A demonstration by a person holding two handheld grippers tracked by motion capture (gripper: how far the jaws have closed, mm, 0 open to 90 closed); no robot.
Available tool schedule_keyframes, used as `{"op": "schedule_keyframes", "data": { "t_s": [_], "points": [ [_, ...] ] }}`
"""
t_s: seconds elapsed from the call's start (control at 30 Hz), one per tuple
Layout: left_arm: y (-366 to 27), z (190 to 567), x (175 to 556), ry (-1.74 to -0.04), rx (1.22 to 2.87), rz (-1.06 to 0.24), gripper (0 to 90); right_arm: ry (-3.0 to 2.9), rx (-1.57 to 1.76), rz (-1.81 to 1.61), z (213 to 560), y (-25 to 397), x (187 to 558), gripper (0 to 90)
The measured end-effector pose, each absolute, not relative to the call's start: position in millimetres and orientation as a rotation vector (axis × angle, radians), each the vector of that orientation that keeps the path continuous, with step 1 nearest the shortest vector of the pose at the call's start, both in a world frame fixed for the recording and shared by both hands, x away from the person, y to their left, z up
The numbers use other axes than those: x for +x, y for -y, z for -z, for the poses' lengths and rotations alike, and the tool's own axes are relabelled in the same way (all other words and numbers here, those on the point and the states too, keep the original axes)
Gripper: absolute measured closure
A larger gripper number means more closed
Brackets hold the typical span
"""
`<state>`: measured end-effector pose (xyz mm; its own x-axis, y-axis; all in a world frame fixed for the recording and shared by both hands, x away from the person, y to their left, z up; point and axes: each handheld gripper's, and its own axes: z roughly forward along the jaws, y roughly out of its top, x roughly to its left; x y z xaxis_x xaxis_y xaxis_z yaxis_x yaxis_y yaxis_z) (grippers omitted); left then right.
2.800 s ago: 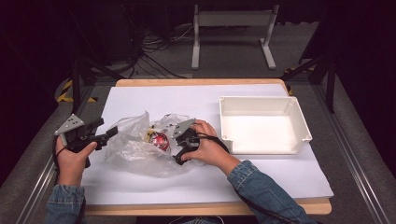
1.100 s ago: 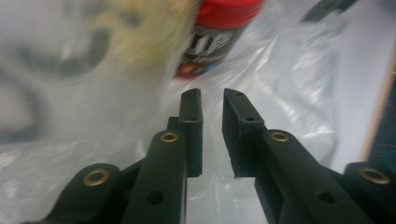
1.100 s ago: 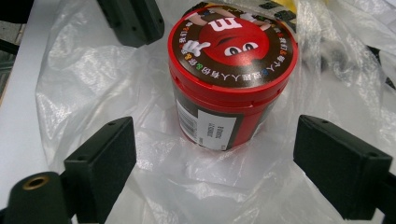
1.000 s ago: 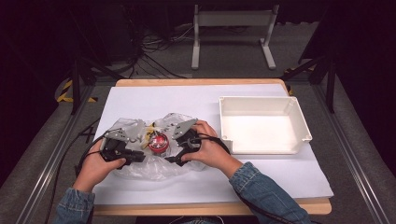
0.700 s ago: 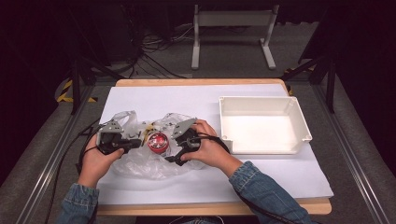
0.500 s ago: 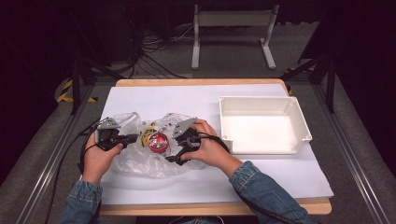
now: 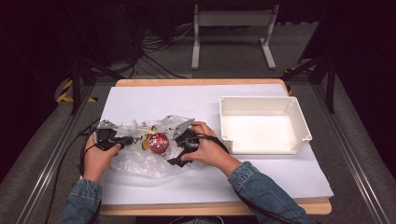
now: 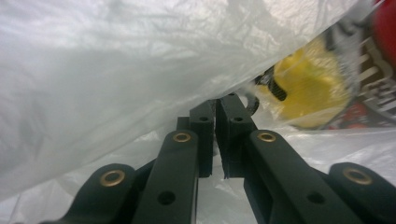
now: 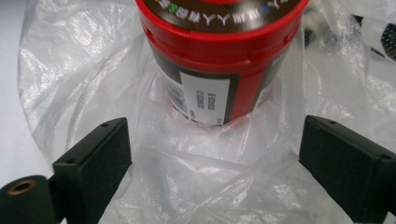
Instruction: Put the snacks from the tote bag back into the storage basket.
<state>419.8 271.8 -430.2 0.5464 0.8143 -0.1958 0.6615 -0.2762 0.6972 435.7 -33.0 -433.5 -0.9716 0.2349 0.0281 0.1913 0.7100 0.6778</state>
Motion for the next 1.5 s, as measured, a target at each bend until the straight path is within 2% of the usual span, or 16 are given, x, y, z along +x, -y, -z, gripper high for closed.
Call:
{"op": "schedule_keyframes", "data": {
  "t_s": [0.1, 0.2, 0.23, 0.37, 0.63, 1.03, 1.5],
  "points": [
    [-274.9, 423.2, 416.3, -1.155, 1.973, -0.241, 80.3, -2.846, 0.354, -1.119, 432.4, 33.8, 436.2, 9.9],
    [-275.4, 417.4, 413.0, -1.123, 1.955, -0.244, 69.8, -2.828, 0.342, -1.147, 427.7, 32.9, 434.4, 10.6],
    [-275.3, 413.8, 410.9, -1.089, 1.946, -0.263, 69.8, -2.818, 0.328, -1.157, 425.5, 32.6, 434.2, 11.1],
    [-275.4, 399.1, 403.0, -0.970, 1.899, -0.295, 57.5, -2.782, 0.295, -1.222, 417.2, 27.7, 432.1, 13.4],
    [-282.7, 383.9, 393.1, -0.902, 1.855, -0.295, 46.8, -2.756, 0.315, -1.301, 418.1, 16.8, 437.0, 14.3],
    [-289.5, 375.7, 390.0, -0.847, 1.803, -0.291, 40.3, -2.666, 0.424, -1.506, 428.0, 11.9, 438.7, 15.6],
    [-291.0, 378.8, 391.3, -0.875, 1.810, -0.295, 39.8, -2.639, 0.447, -1.489, 440.7, 7.1, 439.9, 16.5]
  ]
}}
